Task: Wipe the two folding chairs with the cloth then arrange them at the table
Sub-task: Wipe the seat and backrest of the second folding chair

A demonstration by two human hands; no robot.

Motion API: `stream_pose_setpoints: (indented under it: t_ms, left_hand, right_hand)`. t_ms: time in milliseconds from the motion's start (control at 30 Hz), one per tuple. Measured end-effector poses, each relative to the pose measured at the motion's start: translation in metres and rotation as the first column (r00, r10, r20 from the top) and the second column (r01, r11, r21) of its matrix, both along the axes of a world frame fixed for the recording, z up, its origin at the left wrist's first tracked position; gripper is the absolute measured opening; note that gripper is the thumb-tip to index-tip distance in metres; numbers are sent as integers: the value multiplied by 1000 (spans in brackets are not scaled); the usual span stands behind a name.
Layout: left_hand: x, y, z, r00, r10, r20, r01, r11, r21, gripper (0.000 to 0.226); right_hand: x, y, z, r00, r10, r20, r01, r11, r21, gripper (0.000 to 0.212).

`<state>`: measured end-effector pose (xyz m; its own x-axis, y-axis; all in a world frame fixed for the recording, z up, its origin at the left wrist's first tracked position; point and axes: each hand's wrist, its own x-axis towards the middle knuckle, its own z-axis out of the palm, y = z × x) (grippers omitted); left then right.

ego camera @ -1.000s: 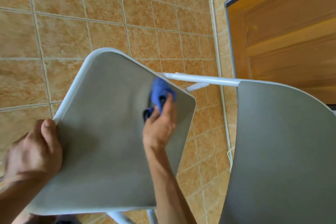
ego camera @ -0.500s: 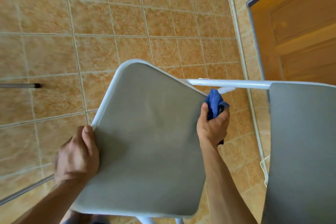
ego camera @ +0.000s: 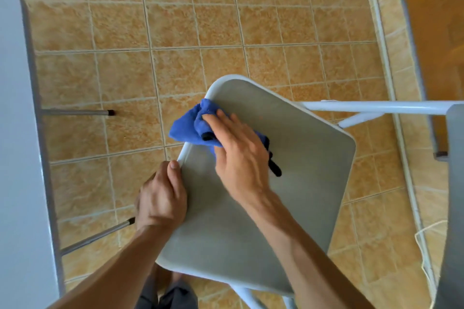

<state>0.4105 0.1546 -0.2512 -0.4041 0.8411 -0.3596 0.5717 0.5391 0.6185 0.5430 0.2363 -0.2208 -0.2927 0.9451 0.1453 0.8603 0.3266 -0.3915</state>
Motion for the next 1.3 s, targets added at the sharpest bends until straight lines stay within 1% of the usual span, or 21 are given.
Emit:
stream_pose_setpoints:
  t_ms: [67, 133, 167, 200, 300, 367, 467, 500, 567, 600, 667, 733, 800, 900, 1000, 1100, 1167, 1200, 1233, 1267, 1300]
  left_hand:
    - [0, 0, -2, 1000, 8, -22, -7, 1000, 14, 39]
    - [-1, -2, -3, 999, 11, -36, -11, 1000, 9, 41]
    - [-1, -2, -4, 999, 9, -31, -8, 1000, 13, 41]
    - [-2, -2, -3, 1000, 6, -24, -6, 1000, 20, 41]
    - [-5, -3, 1, 999, -12, 32, 12, 1000, 15, 41]
    - [-8, -3, 2, 987, 7, 162, 0, 999, -39, 41]
    - [-26, 8, 9, 868, 185, 462, -83, 969, -231, 36]
    - [-36, 12, 13, 825, 249, 508, -109, 951, -290, 31]
    - [-58, 17, 25, 810, 296, 506, -135, 934, -329, 27]
    - [-68, 16, 31, 821, 293, 489, -150, 938, -311, 27]
    - [-85, 14, 40, 833, 294, 469, -178, 945, -276, 27]
    - [-94, 13, 47, 839, 291, 460, -182, 946, -267, 28]
    - [-99, 15, 51, 847, 290, 445, -192, 948, -252, 28]
    - [-100, 18, 55, 852, 295, 432, -217, 950, -223, 30]
    - [-97, 23, 58, 868, 287, 405, -230, 955, -185, 33]
    - [-85, 32, 62, 910, 222, 351, -192, 974, -119, 35]
    - [-71, 35, 66, 953, 114, 282, -107, 994, -37, 36]
    - [-63, 36, 67, 974, 43, 223, -47, 999, 16, 37]
    - [-54, 35, 65, 988, -35, 150, 23, 996, 82, 37]
    - [-46, 35, 62, 991, -111, 79, 98, 983, 157, 36]
    - [-39, 35, 57, 983, -183, 17, 175, 958, 228, 36]
  right_hand:
    - [35, 34, -3, 992, -125, 29, 124, 992, 38, 52]
    - [53, 68, -1, 916, -399, -37, 398, 917, -14, 52]
    - [51, 78, -1, 875, -482, -50, 480, 876, -45, 51]
    - [41, 80, -3, 868, -495, -37, 494, 868, -45, 51]
    - [6, 45, -2, 948, -316, -24, 315, 948, -40, 50]
    - [-3, -3, 2, 987, -160, 18, 161, 985, -69, 49]
    - [7, -58, 19, 996, 63, 65, -54, 990, -133, 52]
    - [14, -60, 27, 986, 155, 66, -144, 978, -154, 53]
    - [26, -41, 39, 967, 251, 42, -240, 955, -172, 54]
    - [27, -23, 42, 975, 218, 36, -210, 965, -156, 53]
    - [22, 15, 44, 996, -5, 92, 14, 996, -90, 47]
    - [5, 37, 34, 967, -230, 112, 240, 966, -91, 45]
    - [-18, 31, 25, 944, -307, 120, 320, 939, -123, 46]
    - [-38, -24, 23, 980, -170, 105, 181, 977, -109, 48]
    - [-31, -103, 25, 988, 107, 113, -89, 984, -154, 44]
    - [3, -160, 26, 903, 410, 129, -356, 881, -311, 43]
    - [37, -166, 29, 858, 506, 87, -445, 817, -367, 49]
    - [56, -160, 32, 876, 476, 82, -419, 833, -361, 52]
    - [77, -148, 35, 927, 363, 97, -312, 888, -337, 54]
    - [97, -131, 39, 980, 154, 126, -109, 946, -304, 56]
    - [117, -110, 41, 979, -142, 146, 176, 950, -259, 55]
